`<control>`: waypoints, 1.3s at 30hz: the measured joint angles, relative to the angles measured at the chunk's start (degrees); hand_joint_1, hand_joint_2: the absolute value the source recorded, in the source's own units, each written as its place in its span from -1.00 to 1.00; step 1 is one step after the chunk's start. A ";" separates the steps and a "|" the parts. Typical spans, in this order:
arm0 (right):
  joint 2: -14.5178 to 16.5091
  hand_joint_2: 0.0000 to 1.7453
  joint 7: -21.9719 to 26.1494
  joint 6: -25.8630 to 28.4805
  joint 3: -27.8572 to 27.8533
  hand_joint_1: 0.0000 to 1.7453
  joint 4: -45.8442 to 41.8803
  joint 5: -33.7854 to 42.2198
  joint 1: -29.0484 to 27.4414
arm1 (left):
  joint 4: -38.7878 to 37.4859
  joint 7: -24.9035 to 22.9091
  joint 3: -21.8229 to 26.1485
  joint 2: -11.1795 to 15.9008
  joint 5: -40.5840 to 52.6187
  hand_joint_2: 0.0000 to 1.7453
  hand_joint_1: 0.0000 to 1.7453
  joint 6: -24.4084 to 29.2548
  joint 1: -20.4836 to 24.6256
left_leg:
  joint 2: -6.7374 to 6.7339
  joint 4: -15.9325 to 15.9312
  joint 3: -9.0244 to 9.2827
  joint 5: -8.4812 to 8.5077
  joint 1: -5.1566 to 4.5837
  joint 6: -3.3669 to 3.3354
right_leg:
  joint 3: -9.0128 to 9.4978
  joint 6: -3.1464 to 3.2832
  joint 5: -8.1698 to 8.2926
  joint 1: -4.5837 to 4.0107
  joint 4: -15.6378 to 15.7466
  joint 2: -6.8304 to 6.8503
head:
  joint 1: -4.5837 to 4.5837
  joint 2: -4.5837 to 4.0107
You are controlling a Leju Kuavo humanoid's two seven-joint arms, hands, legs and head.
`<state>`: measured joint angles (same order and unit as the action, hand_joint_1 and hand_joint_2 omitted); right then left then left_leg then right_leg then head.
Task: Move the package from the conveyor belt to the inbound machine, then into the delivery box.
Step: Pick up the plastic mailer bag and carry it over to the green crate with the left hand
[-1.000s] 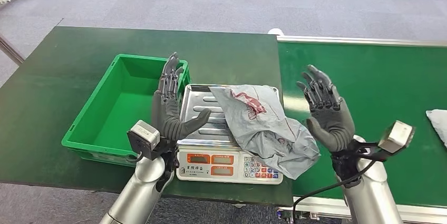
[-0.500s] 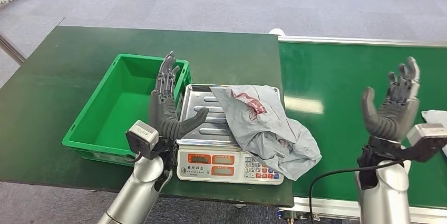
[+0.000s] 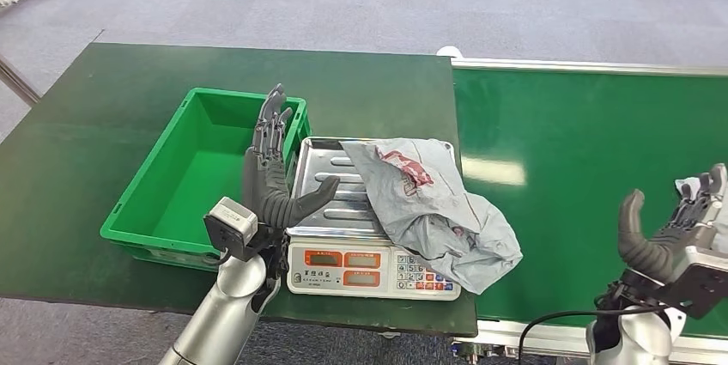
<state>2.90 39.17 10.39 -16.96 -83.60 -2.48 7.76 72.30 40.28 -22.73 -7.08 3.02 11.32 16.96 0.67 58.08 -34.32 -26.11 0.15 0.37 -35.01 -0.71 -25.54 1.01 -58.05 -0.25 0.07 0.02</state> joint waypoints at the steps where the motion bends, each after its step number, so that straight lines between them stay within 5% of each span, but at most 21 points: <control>1: 0.13 1.00 0.02 0.07 -0.15 -1.00 0.03 -0.07 -0.05 | 0.01 0.00 0.00 0.00 0.00 1.00 -1.00 0.00 0.00 | 0.00 0.00 0.00 0.00 0.00 0.00 | 0.00 0.00 0.00 0.00 0.00 0.00 | 0.00 0.00; 4: 0.40 1.00 -0.01 1.15 -0.48 -1.00 0.15 -1.46 -0.19 | 0.01 -0.01 0.00 0.00 0.00 1.00 -1.00 -0.01 0.00 | 0.00 0.00 -0.01 0.00 0.00 0.00 | 0.01 0.00 0.00 0.00 0.00 0.00 | 0.01 0.00; 8: 0.54 1.00 0.30 10.69 0.25 -1.00 3.22 -13.22 -0.79 | 0.08 0.00 0.00 0.02 -0.02 1.00 -1.00 -0.04 0.00 | 0.00 0.00 -0.02 -0.01 0.01 0.00 | 0.02 0.00 -0.01 -0.01 0.00 0.00 | 0.00 0.00; 11: 0.79 1.00 0.67 13.57 1.32 -1.00 6.86 -14.79 -1.20 | 0.23 -0.01 0.00 0.02 -0.01 1.00 -1.00 -0.04 -0.02 | 0.01 -0.01 -0.02 -0.01 0.01 0.00 | 0.02 0.00 -0.01 -0.01 0.00 0.00 | 0.00 0.00; 21: 0.66 1.00 0.88 13.13 3.09 -1.00 17.53 -14.54 0.07 | 0.57 0.00 0.00 0.15 0.15 1.00 -1.00 -0.04 -0.05 | 0.01 -0.01 -0.02 0.01 0.01 -0.02 | 0.03 0.00 -0.01 -0.01 0.00 0.03 | 0.00 0.00; 39: 0.72 1.00 0.98 8.38 5.85 -1.00 21.50 -9.33 0.08 | -0.99 -0.02 -1.44 0.83 1.09 1.00 -1.00 0.80 0.13 | -0.01 -0.01 -0.01 0.01 0.01 -0.02 | 0.00 0.00 -0.01 -0.01 0.00 0.01 | 0.00 0.00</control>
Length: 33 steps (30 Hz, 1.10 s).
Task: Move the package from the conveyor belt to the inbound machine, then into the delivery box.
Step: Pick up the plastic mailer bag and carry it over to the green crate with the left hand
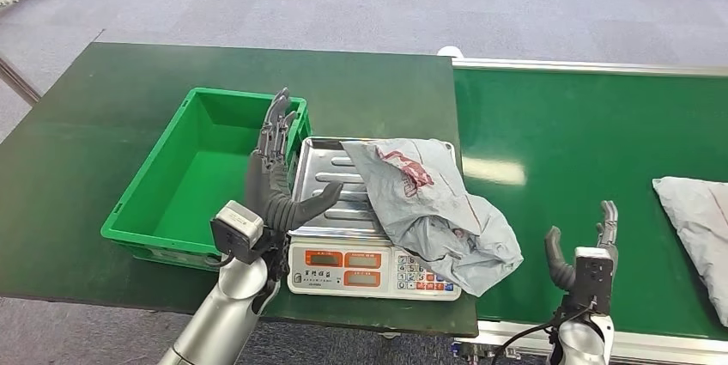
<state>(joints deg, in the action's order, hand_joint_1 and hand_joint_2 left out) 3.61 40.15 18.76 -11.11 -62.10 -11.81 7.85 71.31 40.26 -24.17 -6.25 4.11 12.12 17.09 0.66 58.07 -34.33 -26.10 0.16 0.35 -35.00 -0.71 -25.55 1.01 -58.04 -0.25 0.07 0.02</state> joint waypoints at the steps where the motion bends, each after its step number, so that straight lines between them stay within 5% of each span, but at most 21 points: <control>1: -0.05 1.00 0.01 0.11 0.46 -1.00 0.02 -0.15 -0.08 | -0.53 -0.01 -0.50 0.10 0.32 1.00 -1.00 0.46 0.13 | 0.00 0.00 0.00 0.00 0.00 0.00 | 0.00 0.00 0.00 0.00 0.00 0.00 | 0.00 0.00; 15: -1.73 1.00 0.07 2.20 3.80 -1.00 -0.64 1.30 -1.16 | -4.72 0.00 -3.90 0.80 -0.30 1.00 -1.00 -1.09 1.18 | -0.04 0.00 0.01 0.00 0.00 0.00 | -0.01 0.00 0.00 0.00 0.00 -0.03 | 0.01 0.00; 20: -1.87 1.00 0.06 3.11 3.97 -1.00 -0.13 0.38 -1.18 | -6.22 0.00 -4.22 0.78 0.59 1.00 -1.00 -5.99 1.60 | -0.03 0.00 0.01 0.00 0.00 0.00 | -0.01 0.00 0.00 0.00 0.00 -0.02 | 0.01 0.00; 23: -1.92 1.00 0.06 3.96 4.23 -1.00 0.37 -0.73 -1.31 | -10.46 -0.03 -4.85 0.31 3.41 1.00 -1.00 -10.14 2.78 | -0.02 0.01 0.01 0.00 -0.01 0.00 | -0.01 0.00 0.00 0.01 0.00 -0.01 | 0.00 0.00; 30: -1.93 1.00 0.06 4.43 5.25 -1.00 1.67 -3.43 -1.79 | -26.66 -0.34 -6.76 -3.35 12.16 1.00 -1.00 -6.92 10.16 | -0.02 0.02 0.01 0.01 -0.01 0.00 | 0.00 -0.01 0.03 0.02 0.00 -0.01 | 0.01 0.00; 33: -1.93 1.00 0.05 4.12 5.25 -1.00 2.75 -4.03 -1.45 | -33.25 -4.76 -6.78 -5.53 15.01 1.00 -1.00 -9.80 13.49 | 0.00 0.02 0.01 0.03 -0.01 0.01 | 0.03 -0.01 0.03 0.02 0.00 0.00 | 0.00 0.00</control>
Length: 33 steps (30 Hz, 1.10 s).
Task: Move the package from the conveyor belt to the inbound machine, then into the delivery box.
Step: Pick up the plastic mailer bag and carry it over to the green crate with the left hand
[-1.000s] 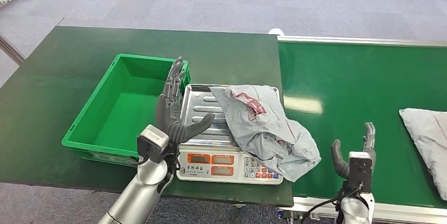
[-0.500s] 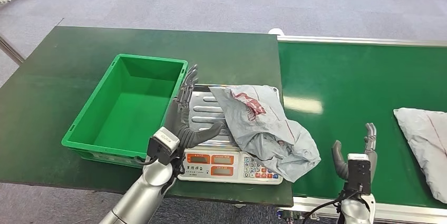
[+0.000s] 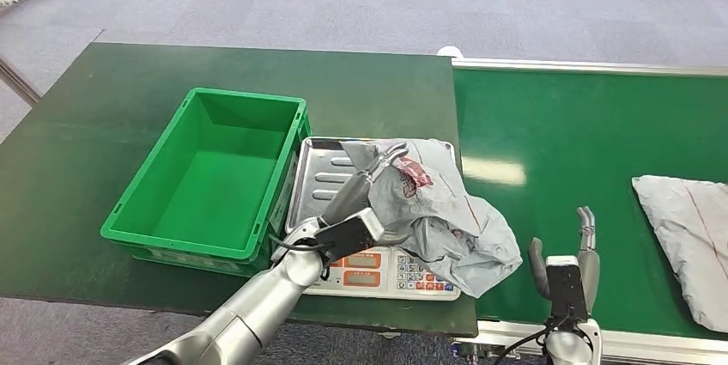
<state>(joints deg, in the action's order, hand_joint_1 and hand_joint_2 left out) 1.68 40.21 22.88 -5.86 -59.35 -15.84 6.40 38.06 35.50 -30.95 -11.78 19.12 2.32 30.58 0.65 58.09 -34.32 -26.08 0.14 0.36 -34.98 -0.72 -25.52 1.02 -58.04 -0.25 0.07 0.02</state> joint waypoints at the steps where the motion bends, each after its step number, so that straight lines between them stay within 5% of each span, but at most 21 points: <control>1: 0.00 1.00 -0.01 -0.07 0.00 -1.00 0.48 -0.08 0.23 | -1.85 -2.21 0.01 -0.73 0.76 1.00 -1.00 -1.40 0.71 | 0.00 0.00 0.00 0.00 0.00 0.00 | 0.00 0.00 0.00 0.00 0.00 0.00 | 0.01 0.00; 6: 0.01 1.00 -0.01 -0.09 0.06 -1.00 3.08 0.02 2.14 | -8.70 -8.72 0.00 -3.77 7.06 1.00 -1.00 -0.98 2.15 | 0.00 0.00 -0.01 0.00 0.00 0.00 | 0.00 0.00 0.00 0.00 0.00 -0.01 | 0.00 0.00; 17: 0.23 1.00 0.01 -1.27 0.45 -1.00 5.56 -1.02 5.50 | -12.47 -13.27 0.25 -5.17 14.61 1.00 -1.00 3.35 3.63 | 0.01 -0.01 0.01 0.05 0.00 -0.04 | 0.05 -0.02 0.03 -0.01 0.00 0.01 | 0.00 0.00; 18: 0.25 1.00 0.01 -1.29 0.45 -1.00 5.64 -1.02 5.67 | -12.55 -13.54 0.30 -5.20 14.89 1.00 -0.87 3.70 3.65 | 0.01 0.00 0.01 0.06 0.00 -0.04 | 0.06 -0.03 0.03 0.00 0.00 0.01 | 0.00 0.00; 22: 0.39 1.00 0.01 -1.35 0.45 -1.00 5.78 -0.98 6.01 | -12.76 -14.42 0.62 -5.36 16.07 1.00 1.00 5.75 3.65 | 0.01 0.00 0.01 0.06 0.00 -0.04 | 0.07 -0.03 0.04 0.00 0.00 0.01 | 0.00 0.00; 33: 0.70 1.00 0.01 -1.73 0.46 -1.00 5.78 -1.14 7.06 | -11.07 -11.68 5.91 -5.49 20.57 1.00 1.00 12.57 3.28 | 0.01 -0.01 0.02 0.06 0.01 -0.04 | 0.06 -0.01 0.05 -0.01 0.00 0.01 | 0.00 0.00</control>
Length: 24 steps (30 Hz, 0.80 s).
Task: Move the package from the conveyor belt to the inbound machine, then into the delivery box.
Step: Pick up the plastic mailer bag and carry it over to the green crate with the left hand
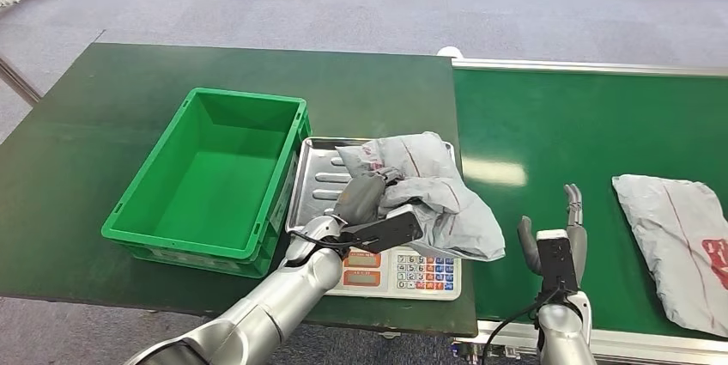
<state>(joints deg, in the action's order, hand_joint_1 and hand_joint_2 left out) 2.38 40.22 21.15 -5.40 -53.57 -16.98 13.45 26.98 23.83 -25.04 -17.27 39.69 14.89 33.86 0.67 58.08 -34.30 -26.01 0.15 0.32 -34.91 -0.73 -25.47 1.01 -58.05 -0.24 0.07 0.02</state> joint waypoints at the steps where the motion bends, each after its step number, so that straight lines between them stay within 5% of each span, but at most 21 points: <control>1: 0.00 1.00 0.00 0.01 0.00 -1.00 0.00 0.00 0.03 | 0.14 0.13 0.42 -0.01 0.04 1.00 1.00 0.09 -0.02 | 0.00 0.00 0.00 0.00 0.00 0.00 | 0.00 0.00 0.00 0.00 0.00 0.00 | 0.00 0.00; 8: 0.04 1.00 0.00 0.22 0.00 -1.00 0.22 -0.03 0.24 | 1.08 3.26 2.76 -0.25 -0.74 1.00 1.00 0.93 -0.71 | 0.00 0.00 -0.03 -0.01 0.00 0.00 | -0.04 0.00 -0.01 0.01 0.00 -0.01 | 0.00 0.00; 13: 0.04 1.00 0.00 1.04 0.24 -1.00 0.80 0.11 -0.08 | 4.83 13.12 5.90 -0.60 -8.98 1.00 1.00 3.07 -3.95 | -0.01 0.00 -0.05 -0.02 0.00 0.00 | -0.09 0.00 -0.02 0.00 0.00 -0.02 | 0.00 0.00; 18: 0.04 1.00 -0.02 2.37 0.79 -1.00 1.15 0.71 -1.63 | 17.94 16.21 6.15 0.76 -23.38 1.00 1.00 15.02 -9.79 | 0.00 -0.01 -0.11 -0.04 0.01 0.03 | -0.15 0.02 -0.05 -0.02 0.00 -0.01 | 0.01 0.00; 24: 0.04 1.00 -0.02 3.45 1.90 -1.00 1.54 0.98 -2.59 | 30.50 16.37 4.79 4.54 -25.10 1.00 1.00 23.77 -12.92 | 0.00 -0.02 -0.14 -0.04 0.02 0.02 | -0.18 0.02 -0.07 -0.03 0.00 0.00 | 0.00 0.00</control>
<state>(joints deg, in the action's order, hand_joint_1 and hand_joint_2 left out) 2.43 40.20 24.60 -3.50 -52.04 -16.00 10.86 57.48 40.19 -20.26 -12.73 14.58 38.66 20.93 0.67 58.06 -34.44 -26.05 0.17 0.35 -35.09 -0.71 -25.54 0.99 -58.05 -0.24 0.07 0.02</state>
